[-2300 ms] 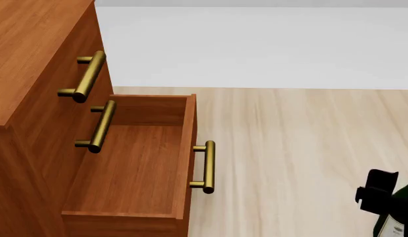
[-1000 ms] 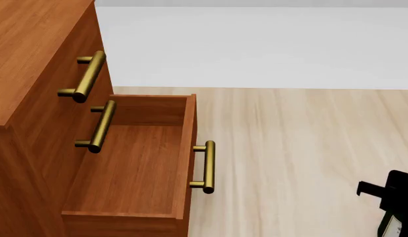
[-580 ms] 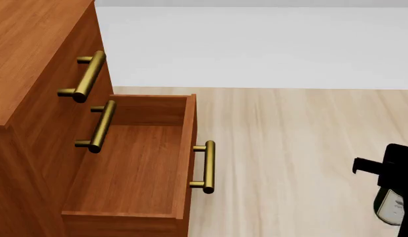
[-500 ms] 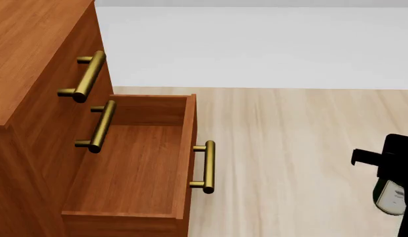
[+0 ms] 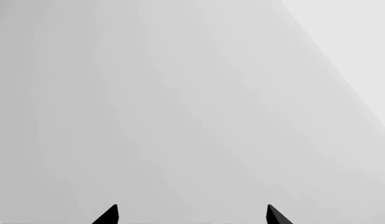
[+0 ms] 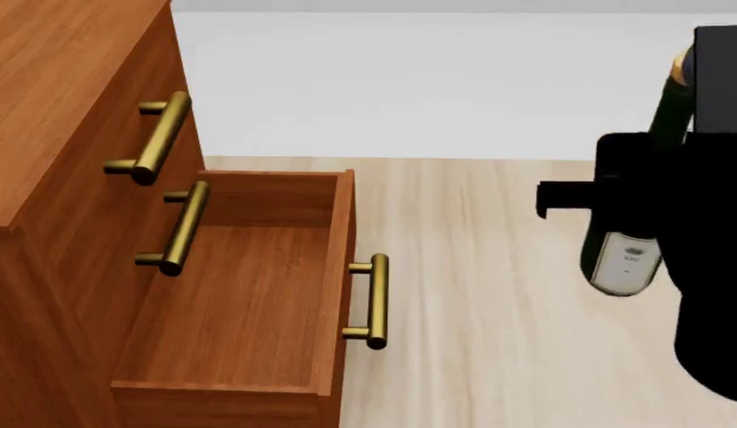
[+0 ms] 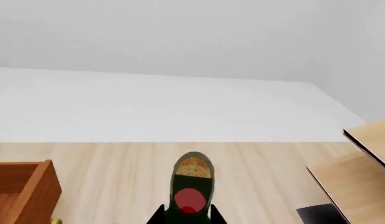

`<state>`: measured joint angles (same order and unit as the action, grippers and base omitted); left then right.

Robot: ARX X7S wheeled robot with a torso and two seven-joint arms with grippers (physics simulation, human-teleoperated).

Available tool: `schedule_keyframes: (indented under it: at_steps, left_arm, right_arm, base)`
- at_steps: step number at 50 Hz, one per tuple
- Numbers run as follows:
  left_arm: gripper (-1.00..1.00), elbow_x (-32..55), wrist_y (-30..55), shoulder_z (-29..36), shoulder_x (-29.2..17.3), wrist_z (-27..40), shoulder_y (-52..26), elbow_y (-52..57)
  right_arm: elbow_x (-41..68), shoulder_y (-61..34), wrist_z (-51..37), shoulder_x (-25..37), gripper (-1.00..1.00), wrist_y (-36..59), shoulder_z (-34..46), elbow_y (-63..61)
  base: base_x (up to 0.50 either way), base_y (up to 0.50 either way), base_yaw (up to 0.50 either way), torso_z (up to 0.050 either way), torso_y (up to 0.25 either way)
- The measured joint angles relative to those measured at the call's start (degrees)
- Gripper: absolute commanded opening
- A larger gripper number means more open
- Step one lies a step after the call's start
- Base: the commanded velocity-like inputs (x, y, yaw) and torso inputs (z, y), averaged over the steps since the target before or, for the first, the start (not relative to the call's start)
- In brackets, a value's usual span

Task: Put the wine bottle in the bottom drawer of the cabinet.

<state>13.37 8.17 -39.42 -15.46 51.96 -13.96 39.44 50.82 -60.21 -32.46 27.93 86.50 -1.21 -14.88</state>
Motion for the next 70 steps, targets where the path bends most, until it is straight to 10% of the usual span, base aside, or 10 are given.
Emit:
schedule_keyframes:
  at_steps: [13, 37, 58, 70]
  left_arm:
    - [1.0, 0.1, 0.7, 0.3, -0.3, 0.2, 0.0, 0.3]
    - [1.0, -0.3, 1.4, 0.6, -0.7, 0.7, 0.1, 0.6]
    - [1.0, -0.8, 1.8, 0.9, -1.1, 1.1, 0.2, 0.5]
    - [1.0, -0.9, 2.2, 1.0, -1.3, 1.3, 0.3, 0.5]
  right_arm:
    - [34.0, -19.3, -26.7, -0.6, -1.0, 1.2, 13.5, 16.4]
    - [66.2, -39.7, -49.1, -8.0, -1.0, -6.4, 24.9, 45.4]
    - [61.7, -55.3, -26.8, -17.9, -1.0, -4.4, 39.8, 78.2]
    - [81.2, -61.2, -9.3, -21.8, -1.0, -8.1, 75.3, 86.4]
  base:
    - [0.0, 0.0, 0.0, 0.0, 0.001]
    - [0.0, 0.0, 0.0, 0.0, 0.0]
    - [0.0, 0.0, 0.0, 0.0, 0.0]
    - [0.0, 0.0, 0.0, 0.001, 0.0]
